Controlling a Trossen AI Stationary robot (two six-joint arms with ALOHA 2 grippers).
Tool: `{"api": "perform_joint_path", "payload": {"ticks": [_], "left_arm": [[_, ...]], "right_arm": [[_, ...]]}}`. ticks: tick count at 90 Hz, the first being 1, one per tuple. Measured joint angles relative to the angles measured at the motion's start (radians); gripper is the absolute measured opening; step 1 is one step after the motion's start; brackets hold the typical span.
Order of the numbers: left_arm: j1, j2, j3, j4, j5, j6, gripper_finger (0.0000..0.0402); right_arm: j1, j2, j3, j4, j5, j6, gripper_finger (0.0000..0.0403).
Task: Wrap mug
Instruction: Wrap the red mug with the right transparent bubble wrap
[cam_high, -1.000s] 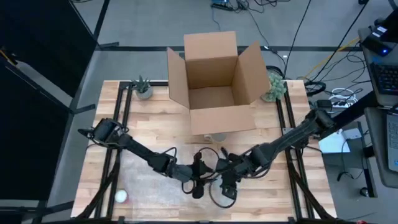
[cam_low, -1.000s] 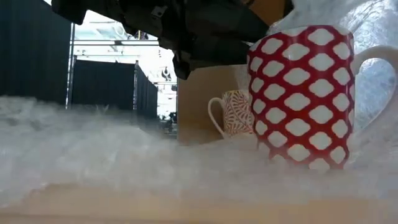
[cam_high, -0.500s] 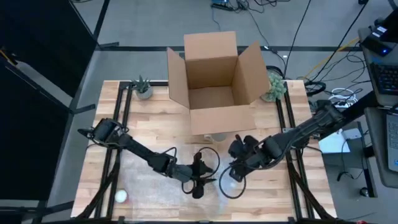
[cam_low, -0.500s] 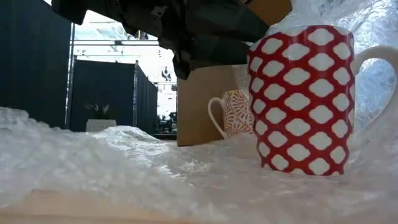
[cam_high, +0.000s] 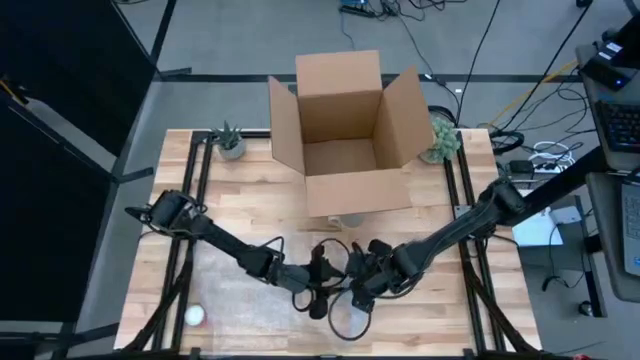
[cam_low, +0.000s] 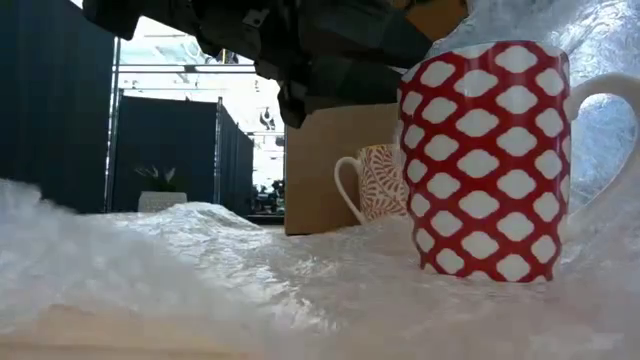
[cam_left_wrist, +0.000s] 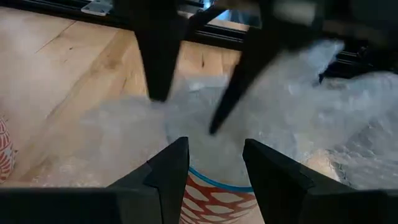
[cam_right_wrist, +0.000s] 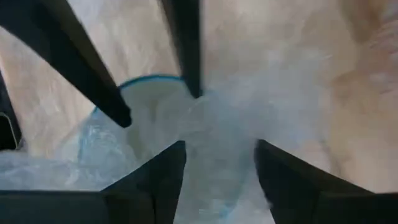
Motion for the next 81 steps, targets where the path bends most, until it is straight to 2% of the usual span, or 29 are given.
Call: {"api": "perform_joint_path", "payload": {"ticks": [23, 41, 54, 68, 81], "left_arm": [[0.0, 0.002, -0.001, -0.005, 0.007, -0.013, 0.0151], [0.0, -0.018, -0.002, -0.02, 0.009, -0.008, 0.0151], [-0.011, -0.094, -0.006, -0.111, 0.012, 0.0, 0.0151], [-0.065, -0.218, -0.004, -0.264, 0.016, -0.067, 0.0151], [-0.123, -0.211, -0.004, -0.171, 0.028, -0.003, 0.0151]], "right_arm": [[0.023, 0.061, 0.004, 0.018, 0.0, 0.013, 0.015], [0.016, 0.059, 0.003, 0.019, -0.007, 0.015, 0.0146], [0.011, 0.058, 0.0, 0.005, -0.018, 0.014, 0.0146], [0.011, 0.06, -0.003, 0.002, -0.02, 0.02, 0.0146], [0.011, 0.06, -0.003, 0.002, -0.02, 0.019, 0.0146]]}}
